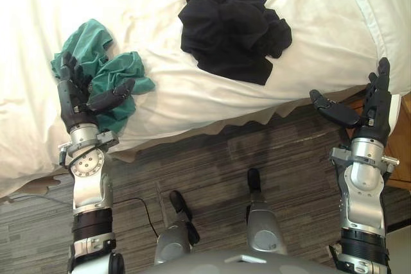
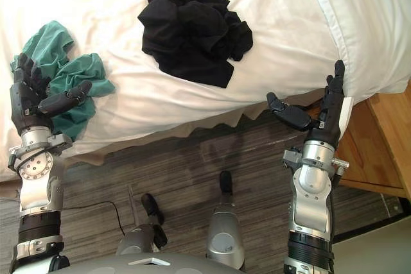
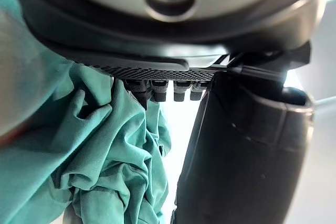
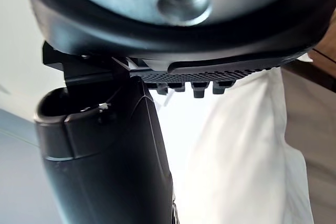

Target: Tidy up the quilt and then pick up the clothes from the bed and put them into the laundry hamper

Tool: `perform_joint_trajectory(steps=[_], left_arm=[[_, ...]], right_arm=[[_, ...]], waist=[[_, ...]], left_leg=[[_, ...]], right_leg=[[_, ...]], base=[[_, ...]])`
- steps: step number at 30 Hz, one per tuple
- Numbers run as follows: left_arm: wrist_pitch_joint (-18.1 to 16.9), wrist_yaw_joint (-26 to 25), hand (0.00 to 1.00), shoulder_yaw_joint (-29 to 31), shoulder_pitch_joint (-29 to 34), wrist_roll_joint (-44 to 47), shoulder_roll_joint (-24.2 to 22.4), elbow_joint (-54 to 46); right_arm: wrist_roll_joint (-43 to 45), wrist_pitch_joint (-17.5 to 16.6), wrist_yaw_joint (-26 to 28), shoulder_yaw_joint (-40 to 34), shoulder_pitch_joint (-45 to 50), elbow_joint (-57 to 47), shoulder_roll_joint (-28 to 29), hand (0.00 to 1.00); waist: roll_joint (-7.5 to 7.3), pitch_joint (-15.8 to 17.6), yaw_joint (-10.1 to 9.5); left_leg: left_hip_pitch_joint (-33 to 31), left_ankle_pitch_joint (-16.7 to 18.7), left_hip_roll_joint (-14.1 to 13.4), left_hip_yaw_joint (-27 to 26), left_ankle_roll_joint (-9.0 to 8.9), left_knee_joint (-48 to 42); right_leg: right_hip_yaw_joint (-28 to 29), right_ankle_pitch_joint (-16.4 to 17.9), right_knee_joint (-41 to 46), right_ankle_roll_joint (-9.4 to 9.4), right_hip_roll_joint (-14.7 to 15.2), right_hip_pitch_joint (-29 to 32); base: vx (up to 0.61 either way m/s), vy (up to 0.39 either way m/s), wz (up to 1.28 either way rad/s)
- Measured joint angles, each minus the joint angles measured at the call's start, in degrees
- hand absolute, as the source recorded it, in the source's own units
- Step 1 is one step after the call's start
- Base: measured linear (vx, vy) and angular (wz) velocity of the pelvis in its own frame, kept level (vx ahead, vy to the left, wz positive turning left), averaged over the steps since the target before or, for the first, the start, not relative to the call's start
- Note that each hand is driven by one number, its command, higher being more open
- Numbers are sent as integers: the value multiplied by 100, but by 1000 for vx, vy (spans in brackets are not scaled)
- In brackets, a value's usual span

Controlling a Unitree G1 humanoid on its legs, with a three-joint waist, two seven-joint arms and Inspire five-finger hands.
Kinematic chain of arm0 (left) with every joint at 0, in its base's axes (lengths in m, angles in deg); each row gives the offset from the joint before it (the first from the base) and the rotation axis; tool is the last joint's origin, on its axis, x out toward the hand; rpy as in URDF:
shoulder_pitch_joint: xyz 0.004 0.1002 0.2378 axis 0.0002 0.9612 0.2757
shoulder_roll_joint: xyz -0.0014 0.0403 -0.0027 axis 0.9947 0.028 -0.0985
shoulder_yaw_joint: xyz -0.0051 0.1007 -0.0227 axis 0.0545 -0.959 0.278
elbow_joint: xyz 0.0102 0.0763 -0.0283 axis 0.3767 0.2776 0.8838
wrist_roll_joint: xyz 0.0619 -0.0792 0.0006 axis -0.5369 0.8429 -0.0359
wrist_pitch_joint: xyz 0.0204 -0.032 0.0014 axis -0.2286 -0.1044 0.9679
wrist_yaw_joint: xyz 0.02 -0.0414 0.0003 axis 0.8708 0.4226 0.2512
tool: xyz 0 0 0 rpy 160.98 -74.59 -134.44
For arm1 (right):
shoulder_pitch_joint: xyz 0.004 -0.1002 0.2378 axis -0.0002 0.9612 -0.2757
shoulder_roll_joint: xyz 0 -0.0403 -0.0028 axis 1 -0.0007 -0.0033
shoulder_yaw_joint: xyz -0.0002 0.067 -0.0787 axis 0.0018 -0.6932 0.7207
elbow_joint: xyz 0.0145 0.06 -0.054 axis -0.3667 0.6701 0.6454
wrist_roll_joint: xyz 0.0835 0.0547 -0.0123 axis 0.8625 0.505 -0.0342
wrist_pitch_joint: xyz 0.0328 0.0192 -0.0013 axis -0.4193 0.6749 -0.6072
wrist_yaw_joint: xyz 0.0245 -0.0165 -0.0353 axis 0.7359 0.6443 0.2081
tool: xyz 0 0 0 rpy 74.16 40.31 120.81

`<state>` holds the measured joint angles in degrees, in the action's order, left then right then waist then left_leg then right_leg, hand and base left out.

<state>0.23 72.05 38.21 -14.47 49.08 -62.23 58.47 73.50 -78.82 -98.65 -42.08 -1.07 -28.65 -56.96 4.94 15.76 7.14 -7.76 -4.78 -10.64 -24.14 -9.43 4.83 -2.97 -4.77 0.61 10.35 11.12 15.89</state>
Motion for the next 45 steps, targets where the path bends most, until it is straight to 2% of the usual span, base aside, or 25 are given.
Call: perform_joint_trajectory(steps=[7,9,10,11,13,18,24,28,31,33,36,38,42,45], left_arm=[[110,-11,100,20,-141,-717,33,416],[117,-64,100,9,-447,-1331,314,894],[92,-132,0,-41,-540,-1489,429,1069],[91,-310,0,-238,-767,-2128,756,1504],[92,-430,0,-393,-962,-2614,931,1844],[68,-490,0,-498,-1022,-3453,1076,2144],[53,-484,0,-547,-1158,-3460,1205,2373],[48,-458,0,-650,-1184,-3396,1178,2322],[127,-449,0,-655,-1020,-3146,851,1819],[139,-447,0,-663,-633,-2893,469,1196],[33,-385,0,-715,-317,-2560,162,765],[2,-300,0,-780,-221,-2376,119,625],[-153,-59,0,-911,-37,-2194,124,599],[-277,2,0,-1081,49,-2059,135,610]], right_arm=[[11,0,-3,51,4,-33,138,100],[13,-3,-8,179,-3,-89,198,100],[13,-7,-9,222,-11,-90,198,100],[33,-16,-10,335,-27,-90,196,100],[88,-19,-24,430,-44,-90,195,100],[124,-63,-115,656,-76,-104,185,100],[262,-148,5,1067,-202,-445,85,100],[260,-246,84,1284,-621,-489,-257,100],[247,-247,128,1356,-939,-556,-442,100],[236,-247,143,1407,-1142,-709,-657,100],[241,-281,177,1494,-1449,-794,-830,100],[246,-285,225,1564,-1598,-774,-915,100],[755,-295,372,1761,-1964,-143,-930,100],[1087,-281,366,1772,-2427,571,-932,100]], waist=[[-7,212,-30],[-30,263,-29],[-60,286,-34],[-87,331,-58],[-106,413,-55],[-147,456,-120],[-186,481,-123],[-219,499,-121],[-218,499,-118],[-217,498,-119],[-214,496,-125],[-211,494,-124],[-189,478,-133],[-160,470,-240]], left_leg=[[-22,-38,-1,2,11,1],[-121,-78,1,2,16,0],[-134,-92,3,-11,14,-2],[-178,-118,-5,-42,15,-2],[-169,-129,-8,-57,17,-2],[-74,-129,-8,-199,16,-2],[-4,-127,-6,-265,13,-1],[8,-127,-6,-212,14,-2],[7,-130,-27,-56,17,0],[10,-129,-36,87,17,-1],[28,-128,-45,225,19,-2],[46,-128,-56,312,20,-3],[181,-99,-59,423,65,-5],[213,-98,1,415,65,-6]], right_leg=[[12,0,0,-1,-3,23],[21,0,8,-2,-3,131],[50,0,8,-2,-3,154],[104,-10,7,-15,-16,220],[125,-20,9,-29,-20,220],[249,-26,32,-35,-36,221],[335,-55,30,-15,-52,217],[300,-61,20,-11,-45,163],[114,-62,14,-6,-42,50],[-35,-62,12,-6,-31,-51],[-195,-62,12,-7,-22,-167],[-308,-62,12,-7,-23,-248],[-427,-60,40,-10,-9,-455],[-440,-57,34,-15,58,-511]], base=[[0,0,0],[0,0,0],[-34,-20,-7],[-27,-16,-8],[-32,-14,-6],[-21,-5,-12],[-6,-7,-9],[15,-13,7],[30,-24,26],[43,-18,29],[53,-14,22],[69,-18,24],[77,-6,16],[85,-2,5]])
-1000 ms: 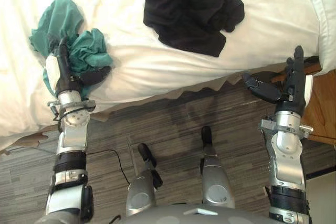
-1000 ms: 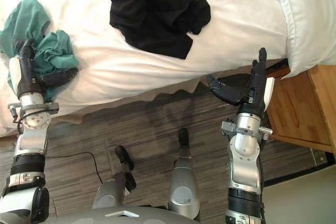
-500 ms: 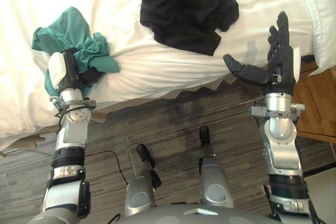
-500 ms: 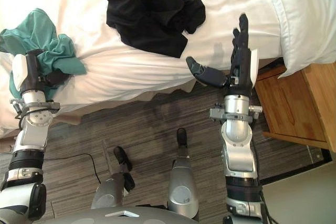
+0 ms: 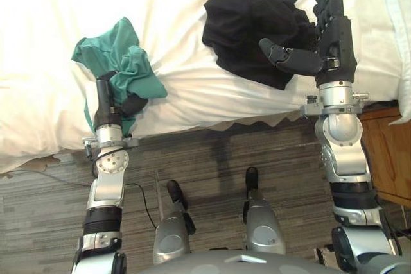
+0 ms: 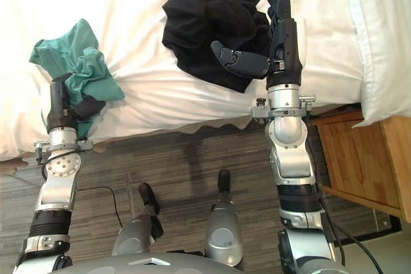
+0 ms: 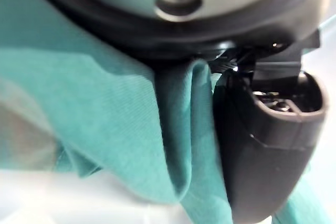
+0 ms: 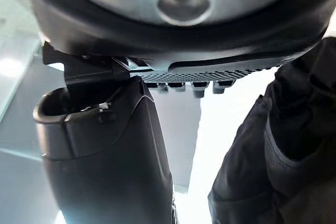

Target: Tidy up the quilt and then pick up the clothes from the bed and put them into the laundry hamper

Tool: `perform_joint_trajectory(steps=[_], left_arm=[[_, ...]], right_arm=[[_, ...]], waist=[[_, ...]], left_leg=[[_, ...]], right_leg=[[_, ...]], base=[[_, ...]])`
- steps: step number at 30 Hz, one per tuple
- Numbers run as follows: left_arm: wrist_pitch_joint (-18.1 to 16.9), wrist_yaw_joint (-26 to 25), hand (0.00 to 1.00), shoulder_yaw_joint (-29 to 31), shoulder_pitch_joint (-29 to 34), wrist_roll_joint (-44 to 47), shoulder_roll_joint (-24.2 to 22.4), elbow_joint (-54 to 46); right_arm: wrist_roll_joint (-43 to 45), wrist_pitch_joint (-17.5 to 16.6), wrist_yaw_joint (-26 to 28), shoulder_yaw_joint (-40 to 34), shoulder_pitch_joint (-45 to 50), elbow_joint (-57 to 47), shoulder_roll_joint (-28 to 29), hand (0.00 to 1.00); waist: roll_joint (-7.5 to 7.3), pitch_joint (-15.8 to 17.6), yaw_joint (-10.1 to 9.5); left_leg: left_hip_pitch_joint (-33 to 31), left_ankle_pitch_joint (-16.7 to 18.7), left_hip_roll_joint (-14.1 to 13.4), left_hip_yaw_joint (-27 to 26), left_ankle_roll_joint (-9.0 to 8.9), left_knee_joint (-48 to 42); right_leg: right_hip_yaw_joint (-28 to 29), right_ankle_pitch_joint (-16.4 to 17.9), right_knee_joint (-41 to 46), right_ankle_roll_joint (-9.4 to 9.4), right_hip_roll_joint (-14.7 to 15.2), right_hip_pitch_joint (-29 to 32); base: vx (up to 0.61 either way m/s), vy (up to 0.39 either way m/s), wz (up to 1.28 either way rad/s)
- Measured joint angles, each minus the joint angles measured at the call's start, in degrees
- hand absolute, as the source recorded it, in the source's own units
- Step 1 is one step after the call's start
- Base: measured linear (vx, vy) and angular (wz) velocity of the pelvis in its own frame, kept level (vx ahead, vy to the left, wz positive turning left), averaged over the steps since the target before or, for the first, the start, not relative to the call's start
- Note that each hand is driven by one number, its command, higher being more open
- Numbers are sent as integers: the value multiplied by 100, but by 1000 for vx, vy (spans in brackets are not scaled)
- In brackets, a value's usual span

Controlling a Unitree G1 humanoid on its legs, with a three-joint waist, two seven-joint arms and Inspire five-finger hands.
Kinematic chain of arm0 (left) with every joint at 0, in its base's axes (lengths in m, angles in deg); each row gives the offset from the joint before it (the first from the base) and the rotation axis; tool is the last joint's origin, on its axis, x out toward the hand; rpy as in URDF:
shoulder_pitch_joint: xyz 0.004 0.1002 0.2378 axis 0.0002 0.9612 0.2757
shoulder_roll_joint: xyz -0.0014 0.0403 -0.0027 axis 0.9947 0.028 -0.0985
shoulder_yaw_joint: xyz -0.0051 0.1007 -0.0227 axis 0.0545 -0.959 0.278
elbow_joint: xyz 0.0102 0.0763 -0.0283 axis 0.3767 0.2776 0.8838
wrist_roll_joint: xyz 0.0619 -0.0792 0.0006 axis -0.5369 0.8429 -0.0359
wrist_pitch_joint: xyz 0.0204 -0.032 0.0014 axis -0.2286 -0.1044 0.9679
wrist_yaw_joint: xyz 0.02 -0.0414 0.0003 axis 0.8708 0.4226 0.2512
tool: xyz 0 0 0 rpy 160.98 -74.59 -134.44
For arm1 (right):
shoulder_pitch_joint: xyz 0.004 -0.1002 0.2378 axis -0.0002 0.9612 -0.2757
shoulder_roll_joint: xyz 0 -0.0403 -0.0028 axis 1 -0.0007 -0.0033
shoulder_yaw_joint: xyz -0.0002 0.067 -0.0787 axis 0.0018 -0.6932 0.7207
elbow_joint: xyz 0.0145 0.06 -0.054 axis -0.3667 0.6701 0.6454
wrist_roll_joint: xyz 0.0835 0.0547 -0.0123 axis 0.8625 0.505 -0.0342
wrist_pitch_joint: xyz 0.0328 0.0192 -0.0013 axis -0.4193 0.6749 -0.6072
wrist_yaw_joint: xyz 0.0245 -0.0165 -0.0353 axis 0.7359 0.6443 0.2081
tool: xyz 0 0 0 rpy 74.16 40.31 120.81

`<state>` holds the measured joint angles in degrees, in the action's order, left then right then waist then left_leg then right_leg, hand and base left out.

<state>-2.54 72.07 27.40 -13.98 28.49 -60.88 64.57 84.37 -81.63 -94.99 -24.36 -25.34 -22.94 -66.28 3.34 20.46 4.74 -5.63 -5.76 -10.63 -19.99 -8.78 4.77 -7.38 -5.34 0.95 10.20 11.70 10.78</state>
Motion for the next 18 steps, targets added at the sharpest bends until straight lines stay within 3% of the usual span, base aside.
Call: perform_joint_trajectory(steps=[3,4,5,6,7,8,10,13,18], left_arm=[[-169,12,0,-134,144,66,-3,18],[-184,76,0,-204,150,216,-130,18],[-193,106,0,-253,171,256,-158,20],[-224,140,0,-254,252,289,-89,35],[-258,165,0,-281,284,293,-25,30],[-376,182,0,-307,363,412,-65,10],[-462,180,0,-373,406,516,-133,-62],[-651,208,0,-608,459,673,-76,-74],[-708,304,0,-940,472,909,54,-213]], right_arm=[[166,90,-215,1,-824,927,-117,100],[168,139,-279,48,-1197,1269,-369,100],[166,135,-280,72,-1297,1343,-476,100],[166,135,-295,129,-1457,1458,-657,100],[167,131,-326,132,-1489,1494,-760,100],[164,120,-367,212,-1764,1784,-1081,100],[185,184,-379,365,-2410,2660,-1415,100],[280,182,-462,492,-2624,3465,-1629,100],[-241,0,-445,635,-2482,3939,-1786,100]], waist=[[154,54,-36],[477,177,-103],[593,208,-145],[613,205,-152],[535,194,-138],[617,266,-163],[954,425,-189],[1007,455,-294],[945,453,-286]], left_leg=[[-126,175,-22,10,42,-363],[-119,198,-222,69,54,-525],[-115,199,-283,121,51,-527],[-178,204,-232,138,40,-574],[-220,246,-93,148,-18,-622],[-277,486,15,131,-221,-790],[-491,605,-96,114,-259,-955],[-477,428,7,70,-58,-575],[-393,455,221,174,-9,-558]], right_leg=[[1,42,310,-54,52,78],[37,296,1347,-65,-69,717],[104,459,1212,-97,-206,844],[208,206,47,-211,-337,769],[263,-311,-501,-301,-311,711],[101,-631,-571,-439,-248,744],[39,-667,-566,-480,-305,740],[55,-665,-566,-477,-327,639],[-63,-694,-568,-432,-137,571]], base=[[88,-2,5],[54,-26,-16],[59,-72,-11],[27,-87,20],[87,-143,47],[87,-117,36],[58,-59,22],[5,11,15],[15,66,11]])
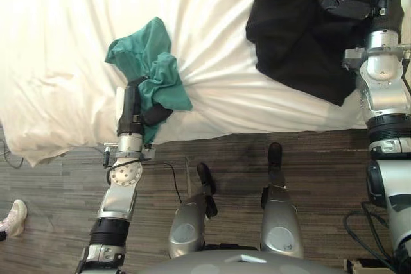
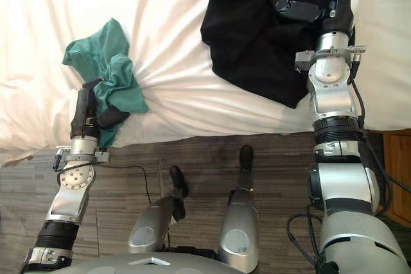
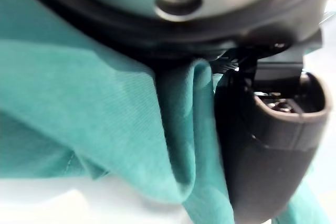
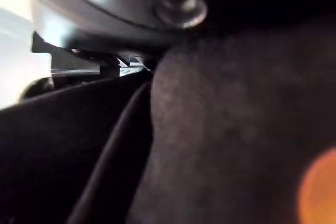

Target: Tidy up the quilt and then pick up the clothes from the bed and put them into the laundry hamper

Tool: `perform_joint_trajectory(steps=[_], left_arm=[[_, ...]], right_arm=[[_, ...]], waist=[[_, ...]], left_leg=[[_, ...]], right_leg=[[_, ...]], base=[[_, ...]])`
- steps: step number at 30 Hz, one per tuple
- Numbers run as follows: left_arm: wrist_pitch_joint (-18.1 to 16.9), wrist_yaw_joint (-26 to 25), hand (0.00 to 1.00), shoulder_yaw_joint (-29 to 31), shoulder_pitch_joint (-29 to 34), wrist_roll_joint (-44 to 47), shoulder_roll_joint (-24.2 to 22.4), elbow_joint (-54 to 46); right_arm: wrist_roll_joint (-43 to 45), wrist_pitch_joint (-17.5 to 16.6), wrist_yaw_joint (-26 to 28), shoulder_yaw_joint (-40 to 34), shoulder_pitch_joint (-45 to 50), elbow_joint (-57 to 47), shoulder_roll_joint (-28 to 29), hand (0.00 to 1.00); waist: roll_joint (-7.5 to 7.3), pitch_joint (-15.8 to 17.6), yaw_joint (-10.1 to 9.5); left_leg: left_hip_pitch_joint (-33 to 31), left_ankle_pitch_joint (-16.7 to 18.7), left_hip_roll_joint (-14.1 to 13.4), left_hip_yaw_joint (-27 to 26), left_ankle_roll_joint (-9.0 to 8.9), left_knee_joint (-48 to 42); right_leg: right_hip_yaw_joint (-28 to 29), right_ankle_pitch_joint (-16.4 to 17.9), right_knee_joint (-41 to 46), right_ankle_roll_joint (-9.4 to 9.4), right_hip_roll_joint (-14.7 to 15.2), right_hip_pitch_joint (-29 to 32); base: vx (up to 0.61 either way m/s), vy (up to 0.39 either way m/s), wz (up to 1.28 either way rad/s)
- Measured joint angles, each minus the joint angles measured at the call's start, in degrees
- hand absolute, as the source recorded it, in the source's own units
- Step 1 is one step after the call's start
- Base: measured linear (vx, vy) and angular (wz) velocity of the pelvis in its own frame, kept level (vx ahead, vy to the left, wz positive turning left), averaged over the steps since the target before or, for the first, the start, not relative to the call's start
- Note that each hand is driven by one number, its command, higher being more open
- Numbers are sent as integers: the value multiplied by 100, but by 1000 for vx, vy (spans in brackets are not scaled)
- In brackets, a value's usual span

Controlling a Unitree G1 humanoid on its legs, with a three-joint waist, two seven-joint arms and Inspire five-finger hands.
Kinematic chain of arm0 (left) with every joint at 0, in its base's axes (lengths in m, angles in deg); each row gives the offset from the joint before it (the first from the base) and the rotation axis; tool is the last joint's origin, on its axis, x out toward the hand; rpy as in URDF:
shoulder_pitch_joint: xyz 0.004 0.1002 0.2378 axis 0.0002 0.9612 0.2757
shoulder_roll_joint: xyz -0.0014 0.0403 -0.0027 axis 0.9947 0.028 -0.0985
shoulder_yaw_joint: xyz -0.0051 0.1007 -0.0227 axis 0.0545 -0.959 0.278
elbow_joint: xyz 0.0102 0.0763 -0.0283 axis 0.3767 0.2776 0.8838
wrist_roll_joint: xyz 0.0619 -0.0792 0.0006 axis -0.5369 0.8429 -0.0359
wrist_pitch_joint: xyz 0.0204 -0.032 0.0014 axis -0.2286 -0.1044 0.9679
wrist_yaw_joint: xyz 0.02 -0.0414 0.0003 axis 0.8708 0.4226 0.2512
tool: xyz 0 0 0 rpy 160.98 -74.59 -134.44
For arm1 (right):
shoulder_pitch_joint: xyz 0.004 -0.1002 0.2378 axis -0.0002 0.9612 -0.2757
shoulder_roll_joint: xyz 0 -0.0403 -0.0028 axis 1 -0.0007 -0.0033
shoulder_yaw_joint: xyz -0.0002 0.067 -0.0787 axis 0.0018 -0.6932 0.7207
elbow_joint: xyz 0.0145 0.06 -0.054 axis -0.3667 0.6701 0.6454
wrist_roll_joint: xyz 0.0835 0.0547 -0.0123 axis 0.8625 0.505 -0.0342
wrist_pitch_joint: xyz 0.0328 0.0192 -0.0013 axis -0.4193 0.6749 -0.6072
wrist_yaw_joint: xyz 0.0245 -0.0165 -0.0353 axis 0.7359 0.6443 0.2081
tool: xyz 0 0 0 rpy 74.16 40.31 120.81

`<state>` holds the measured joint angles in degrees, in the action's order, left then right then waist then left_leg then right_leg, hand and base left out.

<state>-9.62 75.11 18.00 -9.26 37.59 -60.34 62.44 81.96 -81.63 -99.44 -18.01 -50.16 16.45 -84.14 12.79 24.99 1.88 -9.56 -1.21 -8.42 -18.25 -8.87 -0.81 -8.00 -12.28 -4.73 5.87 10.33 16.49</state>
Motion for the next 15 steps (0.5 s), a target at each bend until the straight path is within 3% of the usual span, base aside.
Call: perform_joint_trajectory(steps=[5,7,11,12,15], left_arm=[[48,21,0,89,13,-3,-4,84],[102,92,0,202,22,-45,-7,171],[256,167,0,338,100,-70,-11,241],[301,197,0,385,154,-114,-10,269],[419,227,0,438,261,-277,-25,330]], right_arm=[[-762,-7,132,-4,692,-600,121,100],[-849,-7,281,-66,1139,-926,310,100],[-838,-5,470,-334,1947,-1448,782,100],[-838,-4,484,-413,2190,-1576,1030,0],[-854,1,477,-551,2638,-1771,1528,0]], waist=[[-28,-12,4],[-196,-109,30],[-356,-275,47],[-439,-380,49],[-600,-642,89]], left_leg=[[92,7,-112,6,8,-31],[127,12,-145,3,1,-97],[260,26,-300,3,-20,-93],[296,32,-330,-4,-28,-91],[330,37,-329,-28,-32,-89]], right_leg=[[-19,45,0,2,-138,-112],[-19,227,0,2,-164,-181],[-47,331,0,-56,-322,-327],[-42,364,0,-57,-351,-355],[-20,387,0,-58,-354,-377]], base=[[-3,-4,-3],[-6,-51,-6],[-6,-80,-3],[5,-51,-4],[9,-41,-5]])
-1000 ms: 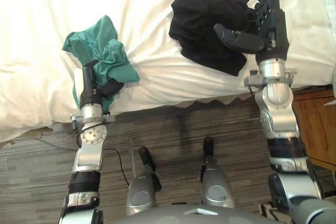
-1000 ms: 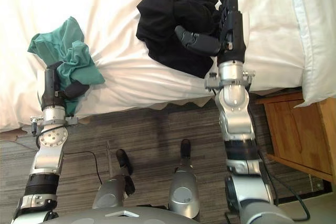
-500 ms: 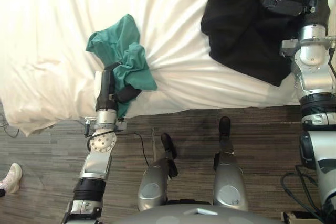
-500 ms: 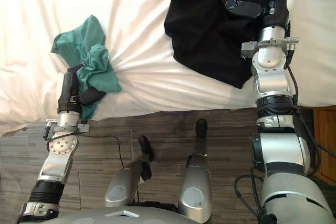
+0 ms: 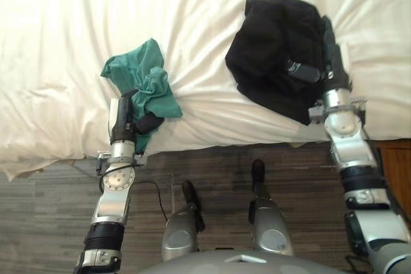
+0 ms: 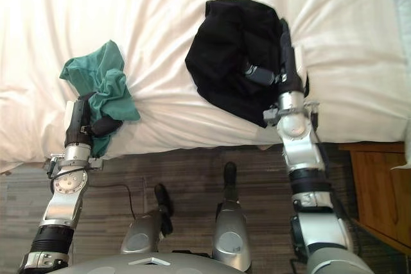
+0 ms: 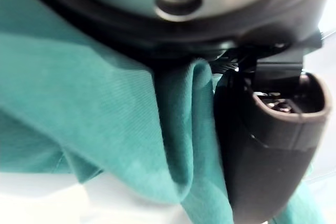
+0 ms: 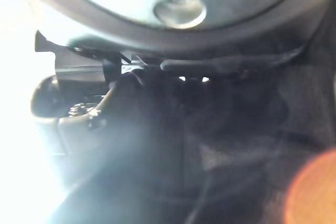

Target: Tidy up the quilt and then pick up the clothes from the bed and put them into the laundry hamper

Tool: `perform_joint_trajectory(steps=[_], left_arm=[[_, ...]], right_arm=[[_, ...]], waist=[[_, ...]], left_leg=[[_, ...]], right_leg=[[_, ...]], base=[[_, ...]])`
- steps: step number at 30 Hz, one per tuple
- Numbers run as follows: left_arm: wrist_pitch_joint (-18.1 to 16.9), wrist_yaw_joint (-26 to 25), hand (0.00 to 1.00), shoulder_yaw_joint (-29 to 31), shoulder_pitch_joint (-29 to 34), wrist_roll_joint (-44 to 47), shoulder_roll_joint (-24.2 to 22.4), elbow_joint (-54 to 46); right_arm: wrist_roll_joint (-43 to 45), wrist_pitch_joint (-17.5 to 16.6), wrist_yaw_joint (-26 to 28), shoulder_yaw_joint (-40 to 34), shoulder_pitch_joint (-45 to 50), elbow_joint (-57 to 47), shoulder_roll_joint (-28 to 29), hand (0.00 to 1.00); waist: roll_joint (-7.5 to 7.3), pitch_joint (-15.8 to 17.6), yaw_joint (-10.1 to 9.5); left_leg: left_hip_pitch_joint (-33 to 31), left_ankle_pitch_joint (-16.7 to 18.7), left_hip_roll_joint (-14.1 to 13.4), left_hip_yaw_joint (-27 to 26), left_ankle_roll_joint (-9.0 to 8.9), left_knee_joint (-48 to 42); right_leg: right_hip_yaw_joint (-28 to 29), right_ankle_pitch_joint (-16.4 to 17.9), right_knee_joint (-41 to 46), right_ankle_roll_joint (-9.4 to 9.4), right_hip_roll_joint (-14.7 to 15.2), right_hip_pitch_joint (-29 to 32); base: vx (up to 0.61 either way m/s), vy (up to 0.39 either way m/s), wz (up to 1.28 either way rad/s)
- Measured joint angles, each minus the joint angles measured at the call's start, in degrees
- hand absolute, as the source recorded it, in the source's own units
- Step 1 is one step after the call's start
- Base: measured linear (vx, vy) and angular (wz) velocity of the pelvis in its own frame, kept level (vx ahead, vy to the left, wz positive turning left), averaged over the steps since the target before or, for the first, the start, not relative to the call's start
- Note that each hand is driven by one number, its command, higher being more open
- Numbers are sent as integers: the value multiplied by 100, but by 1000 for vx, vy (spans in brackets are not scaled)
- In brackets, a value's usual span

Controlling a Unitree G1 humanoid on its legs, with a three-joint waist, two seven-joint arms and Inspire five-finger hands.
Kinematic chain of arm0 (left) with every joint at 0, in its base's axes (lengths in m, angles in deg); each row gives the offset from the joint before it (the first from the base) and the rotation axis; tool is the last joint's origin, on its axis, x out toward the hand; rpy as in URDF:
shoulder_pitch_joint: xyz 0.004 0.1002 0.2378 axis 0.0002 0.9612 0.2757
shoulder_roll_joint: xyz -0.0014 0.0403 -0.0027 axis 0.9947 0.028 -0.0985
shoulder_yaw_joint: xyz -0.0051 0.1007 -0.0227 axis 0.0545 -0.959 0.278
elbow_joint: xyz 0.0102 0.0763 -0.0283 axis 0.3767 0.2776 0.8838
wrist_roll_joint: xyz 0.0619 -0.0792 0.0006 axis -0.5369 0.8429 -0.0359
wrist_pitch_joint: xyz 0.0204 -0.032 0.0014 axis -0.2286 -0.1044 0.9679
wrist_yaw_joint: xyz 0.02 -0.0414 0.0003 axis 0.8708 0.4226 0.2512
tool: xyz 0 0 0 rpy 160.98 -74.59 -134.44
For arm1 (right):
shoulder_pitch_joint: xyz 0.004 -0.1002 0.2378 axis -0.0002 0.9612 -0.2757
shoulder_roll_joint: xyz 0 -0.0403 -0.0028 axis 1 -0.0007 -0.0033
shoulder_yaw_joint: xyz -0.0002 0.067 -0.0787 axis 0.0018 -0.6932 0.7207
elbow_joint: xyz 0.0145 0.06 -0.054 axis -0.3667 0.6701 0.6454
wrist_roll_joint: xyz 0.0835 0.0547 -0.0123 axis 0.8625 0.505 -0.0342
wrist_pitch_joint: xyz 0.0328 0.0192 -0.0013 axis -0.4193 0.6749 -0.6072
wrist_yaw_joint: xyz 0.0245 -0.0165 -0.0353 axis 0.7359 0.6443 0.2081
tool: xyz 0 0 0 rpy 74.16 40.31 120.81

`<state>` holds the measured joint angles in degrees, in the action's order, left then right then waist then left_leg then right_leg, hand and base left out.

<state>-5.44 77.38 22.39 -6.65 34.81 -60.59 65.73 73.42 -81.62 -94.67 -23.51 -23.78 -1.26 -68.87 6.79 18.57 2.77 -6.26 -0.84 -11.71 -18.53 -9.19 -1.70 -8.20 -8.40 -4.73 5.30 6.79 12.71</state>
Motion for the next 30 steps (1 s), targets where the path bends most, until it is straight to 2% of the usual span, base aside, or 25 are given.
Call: perform_joint_trajectory(steps=[6,11,16,20,22,26,27,29,30], left_arm=[[180,23,0,27,82,-63,-43,23],[391,5,0,41,-46,-168,-172,250],[537,-48,0,-43,-106,-10,-351,510],[558,-92,0,-90,-47,601,-392,709],[576,-123,0,-89,95,903,-420,749],[603,-133,0,-113,159,961,-530,821],[595,-149,0,-211,150,983,-572,859],[502,-192,0,-295,154,1037,-654,853],[478,-238,0,-409,147,1195,-708,825]], right_arm=[[-753,113,-72,-74,452,-77,605,0],[-877,278,-175,-80,554,7,977,0],[-817,409,-191,-73,724,175,1146,0],[-518,337,-177,37,1122,204,1377,0],[-34,307,-118,113,1430,153,1568,0],[418,203,11,141,2125,-48,1669,0],[553,159,16,138,2309,-89,1667,0],[703,80,29,131,2531,-186,1616,0],[817,43,29,99,2742,-362,1555,0]], waist=[[-202,-158,26],[-207,-282,31],[-201,-542,10],[-256,-723,21],[-369,-883,43],[-468,-954,86],[-506,-986,120],[-543,-1020,116],[-495,-989,177]], left_leg=[[250,55,13,-54,-24,1],[384,74,13,-65,-4,0],[583,176,2,-137,-36,25],[829,357,14,-261,-72,95],[917,403,20,-317,-73,94],[1086,455,21,-164,-52,99],[1042,454,37,-11,-51,76],[839,426,51,233,-16,-45],[651,410,46,492,8,-179]], right_leg=[[71,0,-2,1,7,-198],[75,0,-2,1,7,-330],[72,8,-4,12,-11,-490],[180,6,-8,16,-33,-598],[206,13,-10,35,-33,-653],[-25,82,-9,114,-5,-930],[-128,141,-1,146,40,-998],[-76,490,419,178,85,-799],[488,1101,993,80,-35,-549]], base=[[-6,-7,-6],[-11,-4,-1],[-10,1,-4],[-20,17,-20],[-16,9,-13],[7,-7,20],[4,0,55],[7,-7,62],[4,-23,76]])
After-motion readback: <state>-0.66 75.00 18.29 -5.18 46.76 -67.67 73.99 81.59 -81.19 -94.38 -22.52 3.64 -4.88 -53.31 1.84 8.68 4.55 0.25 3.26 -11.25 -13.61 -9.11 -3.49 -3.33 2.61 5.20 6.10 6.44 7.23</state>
